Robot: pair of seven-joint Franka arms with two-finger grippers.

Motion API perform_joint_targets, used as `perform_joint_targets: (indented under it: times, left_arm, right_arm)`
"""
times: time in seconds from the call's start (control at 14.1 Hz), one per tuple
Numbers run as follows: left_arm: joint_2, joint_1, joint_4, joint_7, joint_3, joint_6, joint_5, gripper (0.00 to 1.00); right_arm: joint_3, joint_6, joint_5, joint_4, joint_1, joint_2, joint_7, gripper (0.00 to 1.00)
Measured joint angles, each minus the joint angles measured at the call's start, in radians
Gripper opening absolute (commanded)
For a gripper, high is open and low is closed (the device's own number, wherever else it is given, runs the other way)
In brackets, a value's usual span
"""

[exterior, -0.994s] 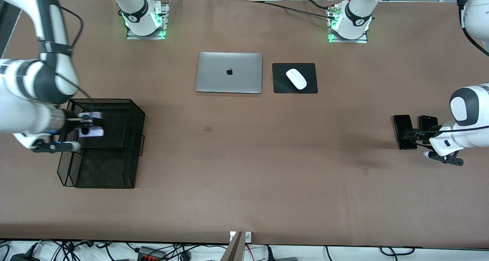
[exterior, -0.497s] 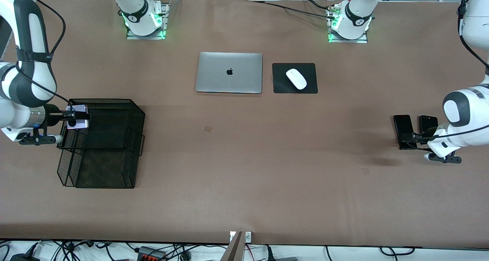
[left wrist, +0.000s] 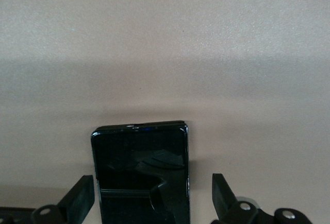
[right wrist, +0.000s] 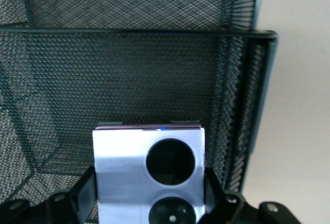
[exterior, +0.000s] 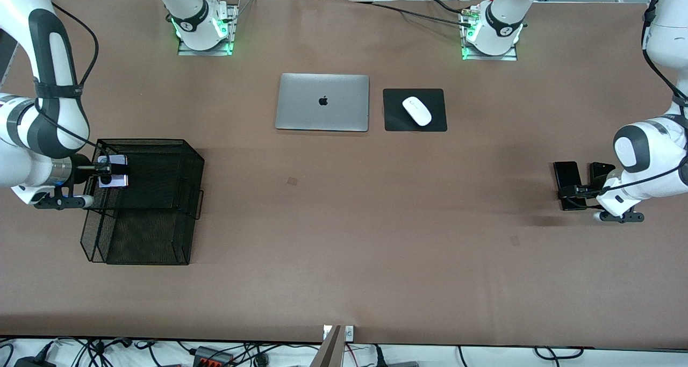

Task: Place phones with both arms
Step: 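Lower the white phone into the basket while the left gripper grasps the smartphone, then carry the black smartphone with the left gripper toward the laptop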

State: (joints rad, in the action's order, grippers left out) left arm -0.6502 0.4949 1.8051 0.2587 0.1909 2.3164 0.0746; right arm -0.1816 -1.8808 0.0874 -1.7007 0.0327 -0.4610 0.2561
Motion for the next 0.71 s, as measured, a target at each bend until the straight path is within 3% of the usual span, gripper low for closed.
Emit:
perform_joint_targets:
  times: [0.43, 0.71]
  left_arm:
    - [-0.002, 0.001, 0.009, 0.0, -0.001, 0.0, 0.0, 1.0]
    - [-0.004, 0.004, 0.017, 0.0, -0.003, 0.009, 0.029, 0.97]
  right_arm:
    - [0.013, 0.009, 0.0, 0.106, -0.028, 0.033, -0.002, 1.0]
    - [0.014, 0.012, 0.0, 0.114, -0.051, 0.034, -0.003, 1.0]
